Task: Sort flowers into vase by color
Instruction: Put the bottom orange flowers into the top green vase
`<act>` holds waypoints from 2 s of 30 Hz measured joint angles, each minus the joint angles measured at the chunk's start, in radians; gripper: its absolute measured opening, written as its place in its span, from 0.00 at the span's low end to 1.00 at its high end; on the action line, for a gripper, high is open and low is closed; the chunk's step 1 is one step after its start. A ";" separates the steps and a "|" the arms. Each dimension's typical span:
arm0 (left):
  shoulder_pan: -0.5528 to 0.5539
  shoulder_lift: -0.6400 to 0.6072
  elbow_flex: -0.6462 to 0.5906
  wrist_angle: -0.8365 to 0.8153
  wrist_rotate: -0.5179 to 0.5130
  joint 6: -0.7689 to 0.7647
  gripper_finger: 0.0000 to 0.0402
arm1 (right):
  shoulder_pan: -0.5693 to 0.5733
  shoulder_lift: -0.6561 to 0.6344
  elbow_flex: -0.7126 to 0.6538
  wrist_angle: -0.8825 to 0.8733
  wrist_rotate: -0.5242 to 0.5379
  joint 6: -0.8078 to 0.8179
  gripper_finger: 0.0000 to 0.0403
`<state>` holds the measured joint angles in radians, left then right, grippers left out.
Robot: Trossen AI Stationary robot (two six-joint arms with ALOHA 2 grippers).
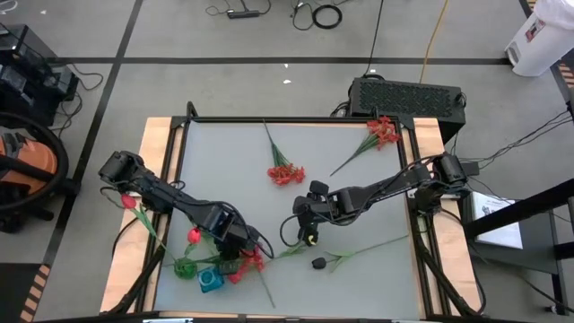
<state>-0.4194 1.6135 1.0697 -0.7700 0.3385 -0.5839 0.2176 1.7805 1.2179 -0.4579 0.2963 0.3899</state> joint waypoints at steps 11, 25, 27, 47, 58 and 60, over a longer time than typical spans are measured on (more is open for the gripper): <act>0.026 -0.001 0.136 -0.208 -0.231 0.152 0.09 | 0.035 0.000 0.000 0.036 -0.041 -0.009 0.50; 0.072 -0.007 0.275 -0.222 -0.322 0.296 0.09 | 0.078 0.000 0.000 0.099 -0.038 -0.009 0.50; 0.074 -0.016 0.289 -0.219 -0.345 0.339 0.09 | 0.079 0.000 0.000 0.109 -0.037 -0.009 0.50; 0.119 -0.077 0.549 -0.257 -0.538 0.566 0.09 | 0.079 0.000 0.000 0.117 -0.036 -0.012 0.50; 0.125 -0.343 0.578 -0.404 -0.722 0.566 0.09 | 0.079 0.000 0.000 0.168 0.019 -0.037 0.50; 0.125 -0.404 0.578 -0.400 -0.737 0.571 0.09 | 0.079 0.000 0.000 0.172 0.024 -0.037 0.50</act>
<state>-0.2944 1.2095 1.6474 -1.1701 -0.3983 -0.0131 0.2966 1.7809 1.2179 -0.2857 0.3206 0.3531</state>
